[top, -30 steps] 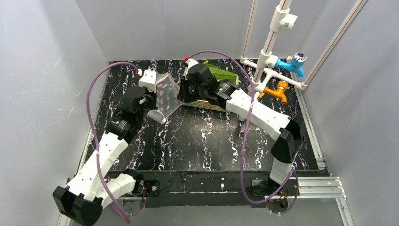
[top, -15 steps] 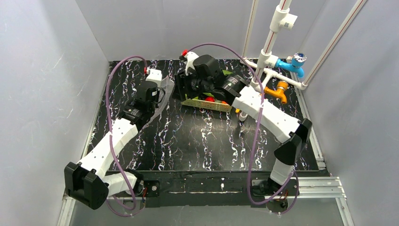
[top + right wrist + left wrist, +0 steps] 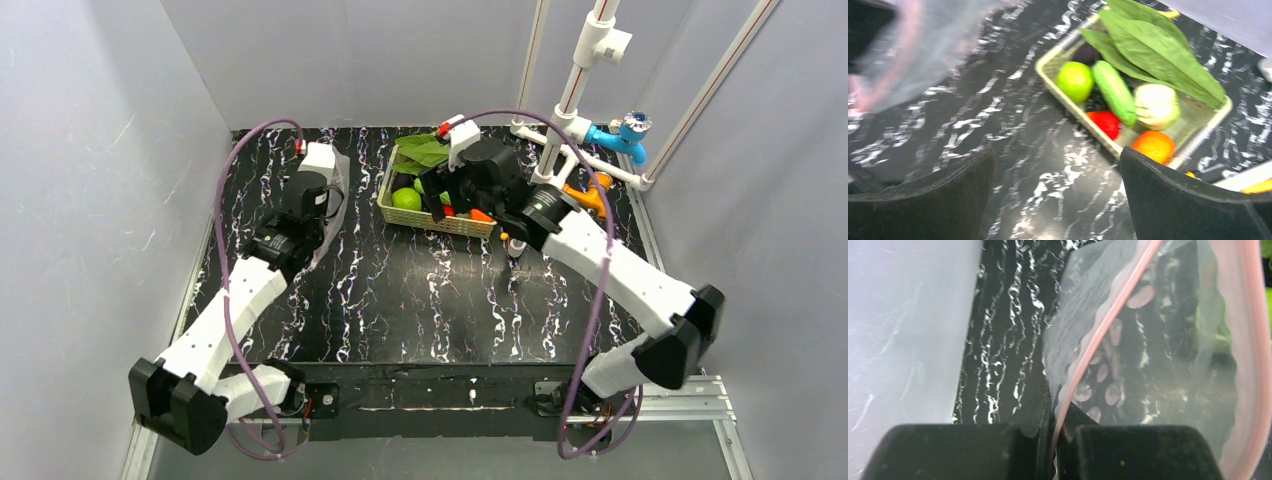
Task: Place the food in the zip-top bag and seal the zipper
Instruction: Pick up the fake vegetable from the bin.
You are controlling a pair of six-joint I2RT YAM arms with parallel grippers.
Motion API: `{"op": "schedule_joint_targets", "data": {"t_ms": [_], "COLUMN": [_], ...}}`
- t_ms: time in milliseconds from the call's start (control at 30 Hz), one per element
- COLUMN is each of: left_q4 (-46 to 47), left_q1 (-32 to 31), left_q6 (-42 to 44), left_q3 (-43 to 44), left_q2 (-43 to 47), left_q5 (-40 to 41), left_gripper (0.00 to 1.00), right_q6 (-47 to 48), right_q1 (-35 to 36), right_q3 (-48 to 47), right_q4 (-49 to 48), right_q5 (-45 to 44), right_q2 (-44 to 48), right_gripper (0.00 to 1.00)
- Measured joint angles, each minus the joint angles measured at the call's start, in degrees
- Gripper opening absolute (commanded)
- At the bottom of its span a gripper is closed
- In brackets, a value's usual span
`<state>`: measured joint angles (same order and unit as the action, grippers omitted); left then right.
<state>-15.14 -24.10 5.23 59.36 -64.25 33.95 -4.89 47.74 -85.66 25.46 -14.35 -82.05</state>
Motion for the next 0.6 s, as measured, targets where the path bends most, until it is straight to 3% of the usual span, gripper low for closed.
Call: {"op": "schedule_joint_targets", "data": {"t_ms": [200,600], "left_q4": [3.84,5.49], "left_q1": [0.00,0.83], "left_q6": [4.57,11.46], "left_q3": [-0.91,-1.03], "left_q2": [4.63,-1.32], "left_q5": [5.62,12.68], "left_gripper": [0.00,0.00], "right_q6": [10.10,27.94], "right_q1": [-2.85,-9.02], "right_q3": [-7.98,-25.55], "right_q4": [0.47,0.09], "right_q5": [-7.58,-12.63], "right_q2": [-14.67,-36.17], "right_gripper": [0.98,0.98]}}
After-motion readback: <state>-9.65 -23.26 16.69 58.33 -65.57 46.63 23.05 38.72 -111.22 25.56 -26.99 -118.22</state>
